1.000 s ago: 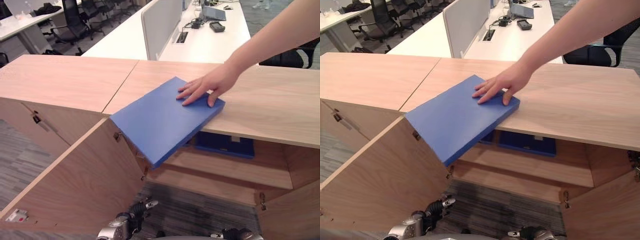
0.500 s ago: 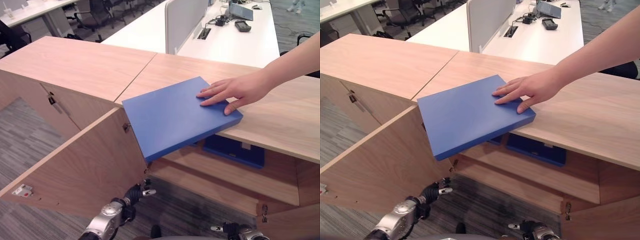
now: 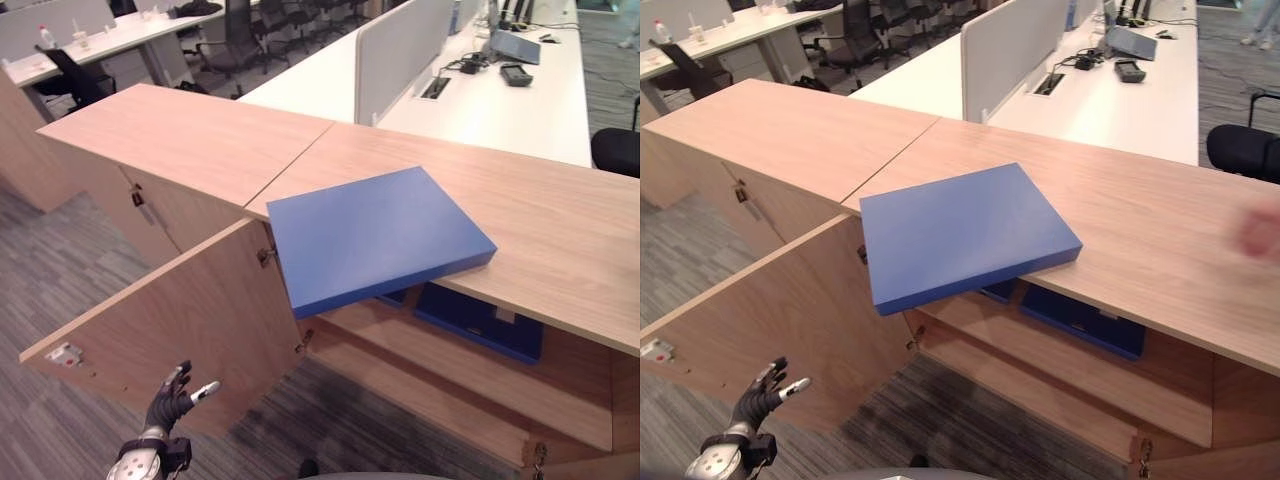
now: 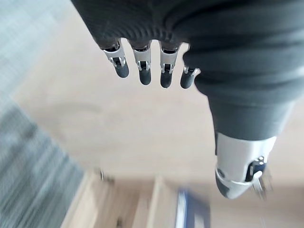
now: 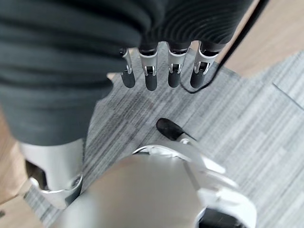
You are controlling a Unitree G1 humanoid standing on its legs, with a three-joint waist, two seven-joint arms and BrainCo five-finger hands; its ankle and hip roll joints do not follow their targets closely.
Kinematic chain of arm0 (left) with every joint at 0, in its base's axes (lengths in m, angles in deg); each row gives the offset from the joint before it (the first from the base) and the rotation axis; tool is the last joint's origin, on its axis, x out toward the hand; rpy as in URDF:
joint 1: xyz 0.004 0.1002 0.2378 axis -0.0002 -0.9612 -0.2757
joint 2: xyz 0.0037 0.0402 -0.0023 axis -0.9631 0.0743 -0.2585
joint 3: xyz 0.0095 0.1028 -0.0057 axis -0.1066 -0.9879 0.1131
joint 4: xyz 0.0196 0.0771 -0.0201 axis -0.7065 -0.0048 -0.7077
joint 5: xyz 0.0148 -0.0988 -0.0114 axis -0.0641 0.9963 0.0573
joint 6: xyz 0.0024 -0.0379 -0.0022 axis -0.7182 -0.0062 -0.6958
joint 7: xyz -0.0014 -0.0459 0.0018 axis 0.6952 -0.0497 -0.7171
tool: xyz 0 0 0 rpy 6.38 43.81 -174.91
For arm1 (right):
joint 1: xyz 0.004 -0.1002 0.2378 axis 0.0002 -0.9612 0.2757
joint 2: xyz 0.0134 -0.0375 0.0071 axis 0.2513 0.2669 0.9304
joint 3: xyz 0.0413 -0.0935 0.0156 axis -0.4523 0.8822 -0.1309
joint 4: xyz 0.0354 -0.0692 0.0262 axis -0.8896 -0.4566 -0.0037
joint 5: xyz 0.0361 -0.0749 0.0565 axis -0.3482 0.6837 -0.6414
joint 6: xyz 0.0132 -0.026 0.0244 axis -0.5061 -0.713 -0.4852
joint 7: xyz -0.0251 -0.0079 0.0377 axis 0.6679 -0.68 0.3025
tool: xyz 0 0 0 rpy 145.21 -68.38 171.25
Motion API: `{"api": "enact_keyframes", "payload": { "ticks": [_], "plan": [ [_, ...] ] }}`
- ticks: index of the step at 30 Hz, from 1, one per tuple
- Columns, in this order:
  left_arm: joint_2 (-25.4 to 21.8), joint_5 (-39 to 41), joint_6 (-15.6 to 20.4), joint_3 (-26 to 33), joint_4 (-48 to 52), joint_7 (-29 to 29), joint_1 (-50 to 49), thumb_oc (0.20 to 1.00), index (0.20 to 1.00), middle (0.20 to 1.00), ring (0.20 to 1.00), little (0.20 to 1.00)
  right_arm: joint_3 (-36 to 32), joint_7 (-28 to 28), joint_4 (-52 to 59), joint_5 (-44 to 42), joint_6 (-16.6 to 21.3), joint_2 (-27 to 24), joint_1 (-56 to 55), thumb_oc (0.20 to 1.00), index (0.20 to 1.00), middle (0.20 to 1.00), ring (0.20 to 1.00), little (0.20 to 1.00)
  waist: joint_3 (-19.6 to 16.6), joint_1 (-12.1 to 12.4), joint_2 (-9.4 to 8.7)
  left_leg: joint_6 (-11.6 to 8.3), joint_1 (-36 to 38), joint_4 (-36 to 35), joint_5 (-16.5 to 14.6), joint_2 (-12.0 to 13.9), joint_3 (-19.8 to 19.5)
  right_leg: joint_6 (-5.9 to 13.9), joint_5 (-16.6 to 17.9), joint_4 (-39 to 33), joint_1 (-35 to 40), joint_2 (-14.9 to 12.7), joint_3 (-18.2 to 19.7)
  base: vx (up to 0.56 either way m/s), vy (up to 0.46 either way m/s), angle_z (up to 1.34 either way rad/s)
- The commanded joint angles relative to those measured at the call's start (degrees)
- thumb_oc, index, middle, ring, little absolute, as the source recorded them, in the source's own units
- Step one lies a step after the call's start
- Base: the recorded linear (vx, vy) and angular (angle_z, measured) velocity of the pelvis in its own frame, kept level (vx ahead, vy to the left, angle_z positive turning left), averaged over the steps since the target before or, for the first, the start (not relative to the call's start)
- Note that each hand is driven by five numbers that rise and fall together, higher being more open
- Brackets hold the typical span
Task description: Put the empty folder in the office cabinet
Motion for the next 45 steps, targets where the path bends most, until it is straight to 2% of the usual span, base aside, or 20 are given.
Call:
{"api": "enact_keyframes", "payload": {
  "ticks": [1,5,10,11,14,15,17,18,24,31,40,45],
  "plan": [
    [-1.4,-3.1,6.7,4.2,4.8,-6.9,1.5,1.0,1.0,1.0,1.0,1.0,1.3,1.8,-3.1,-4.2,1.3,2.8,1.7,1.0,1.0,1.0,1.0,1.0,-0.1,0.2,-2.12,3.32,-1.4,0.1,-4.4,-4.1,-0.2,-1.27,-0.5,1.8,-2.5,1.4,3.3,-0.01,-0.04,0.14],
    [-0.5,-1.9,7.0,5.6,4.4,-9.8,2.0,1.0,1.0,1.0,1.0,1.0,1.8,2.4,-3.1,-4.3,1.4,3.3,1.9,1.0,1.0,1.0,1.0,1.0,-0.3,0.6,-2.67,3.04,-1.7,0.1,-4.1,-4.0,-1.2,-1.75,-0.9,1.8,-2.3,1.7,2.3,-0.01,-0.046,0.08],
    [-1.4,-7.9,8.3,5.1,6.1,-13.3,2.5,1.0,1.0,1.0,1.0,1.0,1.9,3.9,-3.0,-5.6,2.1,3.8,2.3,1.0,1.0,1.0,1.0,1.0,-0.5,1.2,-3.26,2.64,-1.7,0.1,-4.1,-3.8,-1.7,-2.04,-1.1,1.5,-1.9,1.9,1.8,0.01,-0.03,0.11],
    [-3.7,-14.2,10.3,3.3,9.4,-15.8,3.3,1.0,1.0,1.0,1.0,1.0,2.3,5.0,-3.1,-6.1,2.8,3.8,2.5,1.0,1.0,1.0,1.0,1.0,-0.5,1.4,-3.76,2.37,-1.7,0.1,-4.2,-3.6,-2.1,-2.17,-1.3,1.4,-1.7,2.0,1.3,0.0,-0.049,0.13],
    [-5.9,-18.9,10.8,2.1,11.0,-17.3,4.1,1.0,1.0,1.0,1.0,1.0,2.4,5.4,-3.3,-6.1,3.3,3.7,2.5,1.0,1.0,1.0,1.0,1.0,-0.4,1.4,-4.04,2.21,-1.7,0.1,-4.2,-3.6,-2.3,-2.19,-1.3,1.3,-1.6,2.1,1.0,0.0,-0.043,0.13],
    [-7.8,-22.8,11.8,1.5,13.6,-18.4,4.4,1.0,1.0,1.0,1.0,1.0,2.4,5.9,-3.3,-6.2,3.9,3.2,2.4,1.0,1.0,1.0,1.0,1.0,-0.4,1.2,-4.28,2.06,-1.8,0.1,-4.2,-3.5,-2.6,-2.27,-1.3,1.3,-1.6,2.2,0.8,0.0,-0.036,0.1],
    [-8.8,-24.7,12.5,1.0,15.1,-19.2,4.6,1.0,1.0,1.0,1.0,1.0,2.2,6.3,-3.2,-6.4,4.2,3.0,2.3,1.0,1.0,1.0,1.0,1.0,-0.3,1.1,-4.38,1.98,-1.8,0.1,-4.2,-3.4,-2.6,-2.29,-1.3,1.3,-1.6,2.3,0.7,0.0,-0.03,0.05],
    [-10.8,-27.4,14.0,-0.1,17.7,-19.9,5.3,1.0,1.0,1.0,1.0,1.0,2.2,6.8,-3.0,-6.7,4.9,2.5,2.1,1.0,1.0,1.0,1.0,1.0,-0.3,0.7,-4.44,1.89,-1.8,0.1,-4.3,-3.3,-2.5,-2.31,-1.3,1.2,-1.7,2.3,0.8,0.0,-0.024,0.04],
    [-17.4,-34.6,16.7,-3.7,22.2,-21.4,6.3,1.0,1.0,1.0,1.0,1.0,1.8,7.8,-3.4,-5.6,5.9,1.1,1.3,1.0,1.0,1.0,1.0,1.0,-0.1,-0.4,-4.6,1.63,-1.5,0.1,-4.5,-3.0,-2.5,-2.25,-1.4,1.4,-1.7,2.4,0.9,0.0,0.0,0.0],
    [-23.7,-40.7,18.1,-5.2,25.4,-21.9,7.4,1.0,1.0,1.0,1.0,1.0,2.2,8.6,-4.0,-4.0,6.3,1.1,1.2,1.0,1.0,1.0,1.0,1.0,-0.7,-1.5,-4.54,1.59,-1.1,0.1,-5.0,-2.9,-2.3,-2.18,-1.5,1.4,-1.6,2.6,1.3,0.0,0.0,0.0],
    [-29.5,-47.0,19.1,-7.2,26.9,-21.7,8.8,1.0,1.0,1.0,1.0,1.0,3.1,8.8,-3.5,-2.9,6.8,1.6,1.5,1.0,1.0,1.0,1.0,1.0,-1.5,-2.8,-4.35,1.91,-0.5,0.1,-5.5,-3.0,-1.4,-2.06,-1.1,1.4,-1.9,2.6,2.9,0.0,0.013,-0.04],
    [-30.5,-48.3,19.3,-7.8,27.1,-21.6,9.9,1.0,1.0,1.0,1.0,1.0,3.1,9.1,-3.9,-2.6,6.6,1.6,2.1,1.0,1.0,1.0,1.0,1.0,-1.9,-3.4,-4.3,2.07,-0.1,0.1,-5.7,-3.1,-1.0,-1.99,-0.9,1.4,-2.0,2.5,3.6,0.02,0.018,-0.06]
  ]
}}
